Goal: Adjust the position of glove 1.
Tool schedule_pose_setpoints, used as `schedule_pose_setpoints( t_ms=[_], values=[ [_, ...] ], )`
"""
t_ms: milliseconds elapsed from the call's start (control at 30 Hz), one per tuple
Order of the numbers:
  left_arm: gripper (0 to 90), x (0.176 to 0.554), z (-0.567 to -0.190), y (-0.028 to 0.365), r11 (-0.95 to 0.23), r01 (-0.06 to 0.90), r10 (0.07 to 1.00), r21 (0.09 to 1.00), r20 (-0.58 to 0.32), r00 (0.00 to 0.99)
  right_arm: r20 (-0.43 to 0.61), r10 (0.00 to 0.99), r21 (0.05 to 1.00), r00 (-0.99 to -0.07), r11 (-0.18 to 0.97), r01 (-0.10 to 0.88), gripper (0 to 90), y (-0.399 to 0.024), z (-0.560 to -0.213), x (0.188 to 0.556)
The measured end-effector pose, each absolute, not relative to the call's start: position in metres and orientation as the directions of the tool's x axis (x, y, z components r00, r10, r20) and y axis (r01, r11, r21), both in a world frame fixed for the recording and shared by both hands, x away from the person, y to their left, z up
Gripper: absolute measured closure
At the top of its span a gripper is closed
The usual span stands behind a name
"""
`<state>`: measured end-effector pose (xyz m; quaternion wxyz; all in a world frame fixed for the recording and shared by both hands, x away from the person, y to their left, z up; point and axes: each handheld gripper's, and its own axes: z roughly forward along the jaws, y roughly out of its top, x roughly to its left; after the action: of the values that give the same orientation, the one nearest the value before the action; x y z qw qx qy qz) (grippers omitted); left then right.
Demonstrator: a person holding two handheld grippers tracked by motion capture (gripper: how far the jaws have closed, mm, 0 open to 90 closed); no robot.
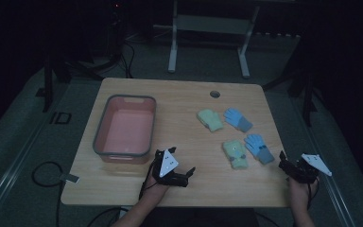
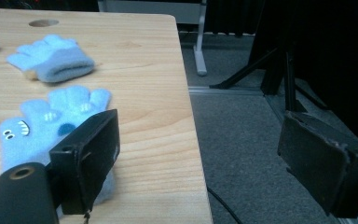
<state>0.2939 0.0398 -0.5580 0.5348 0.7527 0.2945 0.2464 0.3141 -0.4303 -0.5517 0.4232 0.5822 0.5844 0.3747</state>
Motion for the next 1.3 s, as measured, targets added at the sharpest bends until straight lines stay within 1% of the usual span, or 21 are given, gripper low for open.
schedule_pose_setpoints(
  t_ms=[200,300,467,500,533,600,633,733,767,800,833,900,933,967,1033,1300],
  values=[
    [0.5,0.294,-0.558,0.039,-0.254,0.183,0.715,0.95,0.057,0.696,-0.086,0.996,0.923,0.025,0.07,0.379,12.8,-0.427,-0.552,0.316],
    [0.5,0.294,-0.558,0.039,-0.252,0.184,0.718,0.95,0.056,0.693,-0.106,0.994,0.909,0.023,0.087,0.408,13.5,-0.426,-0.552,0.318],
    [0.5,0.292,-0.558,0.039,-0.268,0.177,0.722,0.947,0.076,0.687,-0.1,0.995,0.905,0.021,0.082,0.418,13.4,-0.426,-0.552,0.319],
    [0.5,0.292,-0.558,0.038,-0.275,0.171,0.72,0.946,0.085,0.689,-0.098,0.995,0.888,0.019,0.078,0.453,13.3,-0.427,-0.552,0.321],
    [0.5,0.292,-0.558,0.038,-0.275,0.171,0.72,0.946,0.085,0.689,-0.098,0.995,0.888,0.019,0.078,0.453,13.3,-0.427,-0.552,0.321],
    [0.5,0.291,-0.558,0.038,-0.278,0.167,0.719,0.946,0.089,0.689,-0.085,0.996,0.874,0.025,0.062,0.483,12.0,-0.429,-0.552,0.324],
    [0.5,0.291,-0.558,0.037,-0.279,0.164,0.716,0.946,0.091,0.692,-0.086,0.996,0.863,0.027,0.061,0.502,11.5,-0.429,-0.552,0.325],
    [0.5,0.291,-0.558,0.037,-0.28,0.164,0.716,0.946,0.092,0.692,-0.097,0.995,0.852,0.026,0.069,0.52,11.9,-0.43,-0.553,0.326],
    [0.5,0.291,-0.558,0.038,-0.279,0.166,0.716,0.946,0.09,0.692,-0.094,0.996,0.824,0.002,0.077,0.561,16.2,-0.431,-0.553,0.325],
    [0.5,0.291,-0.558,0.038,-0.279,0.166,0.716,0.946,0.09,0.692,-0.094,0.996,0.824,0.002,0.077,0.561,16.2,-0.431,-0.553,0.325],
    [0.5,0.292,-0.558,0.038,-0.279,0.169,0.714,0.945,0.087,0.694,-0.026,0.999,0.768,-0.045,0.049,0.639,15.0,-0.436,-0.554,0.329],
    [0.5,0.292,-0.558,0.038,-0.276,0.17,0.714,0.946,0.084,0.695,0.028,0.999,0.745,-0.037,0.004,0.668,16.2,-0.438,-0.553,0.329],
    [0.5,0.292,-0.558,0.038,-0.276,0.169,0.713,0.946,0.083,0.696,0.032,0.999,0.733,-0.029,-0.004,0.68,14.3,-0.438,-0.552,0.33],
    [0.5,0.292,-0.558,0.038,-0.275,0.168,0.712,0.947,0.083,0.697,0.036,0.999,0.728,-0.035,-0.003,0.685,12.6,-0.437,-0.55,0.331],
    [0.5,0.292,-0.558,0.038,-0.276,0.168,0.712,0.946,0.084,0.697,0.03,0.997,0.726,-0.065,0.023,0.687,12.3,-0.433,-0.545,0.33],
    [0.5,0.292,-0.558,0.039,-0.274,0.171,0.712,0.946,0.08,0.698,0.022,0.993,0.73,-0.116,0.063,0.68,12.3,-0.419,-0.524,0.33]
  ],
)
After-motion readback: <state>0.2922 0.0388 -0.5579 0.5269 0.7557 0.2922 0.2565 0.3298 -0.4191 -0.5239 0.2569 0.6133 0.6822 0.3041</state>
